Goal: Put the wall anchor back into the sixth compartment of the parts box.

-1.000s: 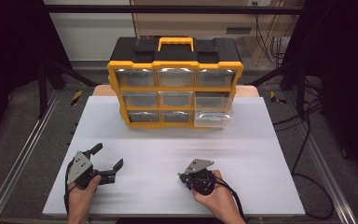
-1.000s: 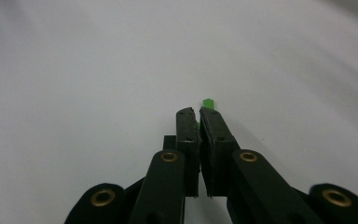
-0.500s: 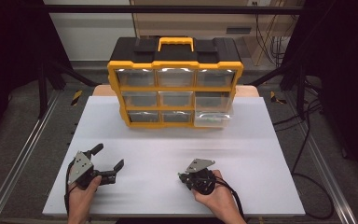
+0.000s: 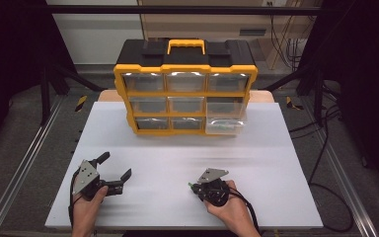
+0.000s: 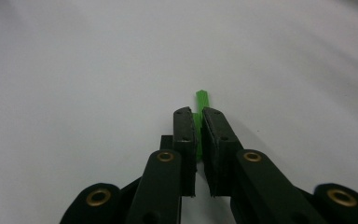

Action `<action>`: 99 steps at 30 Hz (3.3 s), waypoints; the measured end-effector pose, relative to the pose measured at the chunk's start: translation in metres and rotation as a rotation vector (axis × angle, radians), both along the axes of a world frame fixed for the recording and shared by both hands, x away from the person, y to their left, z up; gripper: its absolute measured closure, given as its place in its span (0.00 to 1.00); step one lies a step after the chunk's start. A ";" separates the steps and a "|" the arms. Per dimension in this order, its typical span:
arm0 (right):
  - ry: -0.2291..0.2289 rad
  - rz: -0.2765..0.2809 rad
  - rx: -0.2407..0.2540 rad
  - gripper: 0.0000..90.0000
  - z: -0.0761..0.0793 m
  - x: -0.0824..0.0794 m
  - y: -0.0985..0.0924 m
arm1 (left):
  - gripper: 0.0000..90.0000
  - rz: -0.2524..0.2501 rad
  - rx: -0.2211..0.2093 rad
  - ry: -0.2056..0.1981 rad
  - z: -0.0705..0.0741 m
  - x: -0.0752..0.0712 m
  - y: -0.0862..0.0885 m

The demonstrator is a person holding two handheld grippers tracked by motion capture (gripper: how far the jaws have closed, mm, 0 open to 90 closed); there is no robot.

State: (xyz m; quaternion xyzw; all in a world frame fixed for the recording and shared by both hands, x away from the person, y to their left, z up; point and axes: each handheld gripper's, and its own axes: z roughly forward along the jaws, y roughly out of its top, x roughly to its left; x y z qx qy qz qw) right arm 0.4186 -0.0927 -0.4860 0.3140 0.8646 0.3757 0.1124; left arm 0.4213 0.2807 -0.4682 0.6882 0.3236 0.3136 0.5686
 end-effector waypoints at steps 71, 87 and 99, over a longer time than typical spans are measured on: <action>-0.254 -0.234 0.159 0.94 0.229 0.110 -0.089 | 0.02 -0.004 -0.005 0.014 -0.002 0.000 -0.001; -0.177 -0.234 0.065 0.94 0.215 0.127 -0.085 | 0.02 -0.005 -0.001 0.013 -0.002 0.000 -0.001; -0.199 -0.246 0.087 0.81 0.203 0.127 -0.083 | 0.02 0.003 -0.008 0.008 -0.001 -0.001 0.001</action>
